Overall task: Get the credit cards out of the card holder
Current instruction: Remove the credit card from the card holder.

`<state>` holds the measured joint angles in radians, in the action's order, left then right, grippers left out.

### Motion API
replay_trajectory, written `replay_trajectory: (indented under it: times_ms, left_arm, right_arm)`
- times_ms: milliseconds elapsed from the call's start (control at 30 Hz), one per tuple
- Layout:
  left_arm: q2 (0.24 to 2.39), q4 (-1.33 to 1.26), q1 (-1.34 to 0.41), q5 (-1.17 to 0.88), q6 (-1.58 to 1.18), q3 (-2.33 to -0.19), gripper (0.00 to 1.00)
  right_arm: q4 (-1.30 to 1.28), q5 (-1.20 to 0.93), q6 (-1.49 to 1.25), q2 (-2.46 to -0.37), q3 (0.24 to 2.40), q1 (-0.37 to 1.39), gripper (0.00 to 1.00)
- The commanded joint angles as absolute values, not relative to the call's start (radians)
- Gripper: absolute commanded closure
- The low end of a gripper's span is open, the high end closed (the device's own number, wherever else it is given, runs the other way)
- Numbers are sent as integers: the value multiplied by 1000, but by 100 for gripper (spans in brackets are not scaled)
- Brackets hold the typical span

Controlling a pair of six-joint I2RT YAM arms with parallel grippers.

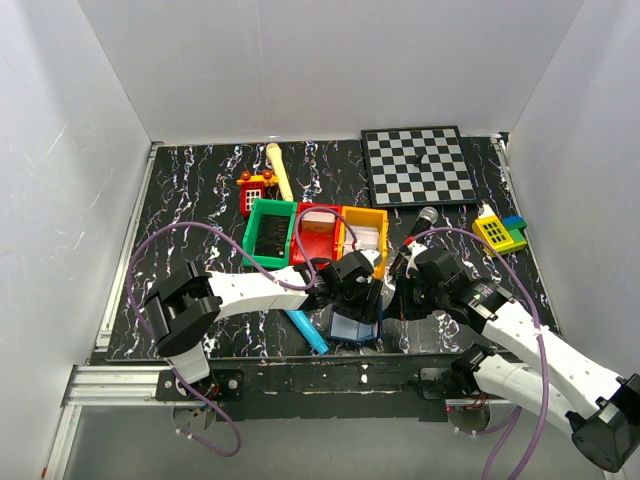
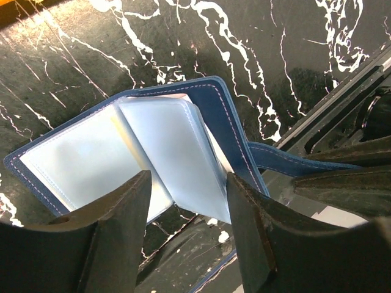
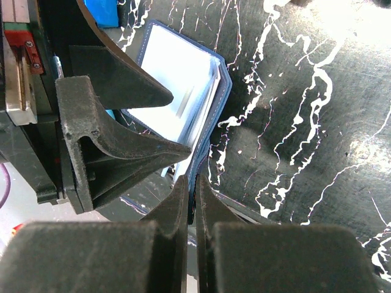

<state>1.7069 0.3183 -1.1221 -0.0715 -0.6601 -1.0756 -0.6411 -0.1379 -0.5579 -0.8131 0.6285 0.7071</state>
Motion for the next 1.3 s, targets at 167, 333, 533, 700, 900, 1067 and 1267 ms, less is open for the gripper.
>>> replay_trajectory:
  times_ms: [167,333,533,700,900,1067,1267]
  left_arm:
    - [1652,370,-1127,29,-669,-1072,45]
    - [1625,379,-1126,49,-676,-1063,40]
    - [1614,388,-1126,64,-683,-1058,38]
    - [1608,397,-1126,75,-689,-1051,38]
    - [1603,413,-1126,97,-706,-1040,37]
    - [1585,419,-1126,117,-713,-1029,32]
    - [1582,420,-1126,120,-718,-1029,30]
  right_arm:
    - [-621,-141,-566,-808,673,706,99]
    - [-627,-138,-563,-810,680,706,99]
    - [-627,-138,-565,-810,684,706,99]
    - [-632,-137,-564,-808,683,706,99]
    - [-632,-137,-563,-807,680,706,99]
    - [-630,-138,-563,-802,675,706,99]
    - [-630,-137,-564,-801,673,706,99]
